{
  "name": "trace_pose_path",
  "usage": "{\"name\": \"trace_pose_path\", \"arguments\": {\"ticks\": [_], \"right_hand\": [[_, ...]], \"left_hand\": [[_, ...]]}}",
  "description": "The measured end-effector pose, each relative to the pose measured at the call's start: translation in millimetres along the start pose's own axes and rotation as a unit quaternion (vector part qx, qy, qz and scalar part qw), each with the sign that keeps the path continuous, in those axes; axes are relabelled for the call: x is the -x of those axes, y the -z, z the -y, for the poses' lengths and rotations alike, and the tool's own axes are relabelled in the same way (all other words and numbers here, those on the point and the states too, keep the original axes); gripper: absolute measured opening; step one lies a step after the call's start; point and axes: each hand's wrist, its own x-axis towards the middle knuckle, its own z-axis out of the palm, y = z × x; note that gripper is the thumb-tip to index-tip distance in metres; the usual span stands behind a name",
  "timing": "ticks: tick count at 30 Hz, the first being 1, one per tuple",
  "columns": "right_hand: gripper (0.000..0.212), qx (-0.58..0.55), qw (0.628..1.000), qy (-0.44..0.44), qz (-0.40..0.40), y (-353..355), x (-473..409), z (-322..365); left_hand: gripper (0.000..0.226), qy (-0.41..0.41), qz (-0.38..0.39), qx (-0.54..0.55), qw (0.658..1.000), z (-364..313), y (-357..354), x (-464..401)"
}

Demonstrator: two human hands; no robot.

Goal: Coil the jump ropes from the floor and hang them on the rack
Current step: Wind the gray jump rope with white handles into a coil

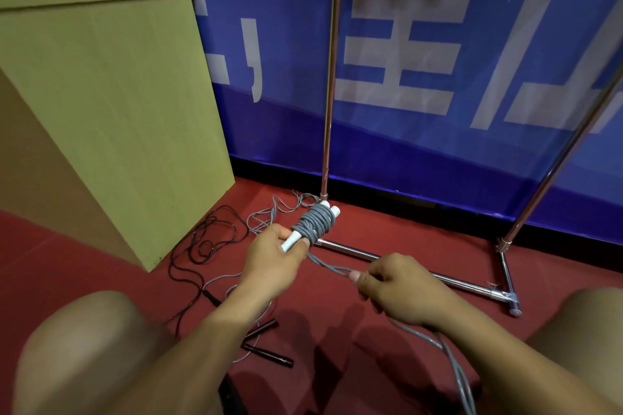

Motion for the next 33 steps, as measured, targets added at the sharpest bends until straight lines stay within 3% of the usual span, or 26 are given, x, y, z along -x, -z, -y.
{"name": "trace_pose_path", "arguments": {"ticks": [4, 8, 14, 19, 23, 25, 33], "right_hand": [[0.034, -0.018, 0.996, 0.052, 0.065, 0, 4, 0], [0.007, -0.047, 0.988, 0.121, 0.082, -4, 5, -3], [0.015, -0.105, 0.984, 0.131, -0.053, -6, 3, -4], [0.01, -0.106, 0.975, 0.142, -0.132, -10, -4, -8], [0.008, -0.081, 0.974, 0.143, -0.155, -12, -10, -12], [0.018, -0.059, 0.976, 0.134, -0.164, -14, -10, -13], [0.028, -0.053, 0.975, 0.039, -0.213, -2, -21, -21]], "left_hand": [[0.013, -0.02, 0.004, -0.05, 0.999, 1, 1, -1], [0.014, -0.044, -0.002, -0.133, 0.99, 3, 4, 0], [0.009, -0.096, 0.035, -0.19, 0.976, 2, 4, 5], [0.009, -0.157, 0.121, -0.208, 0.958, 1, 0, 14], [0.017, -0.192, 0.275, -0.191, 0.923, 0, -6, 27], [0.018, -0.201, 0.321, -0.198, 0.904, -3, -7, 32], [0.006, -0.196, 0.362, -0.161, 0.897, -17, 7, 40]]}}
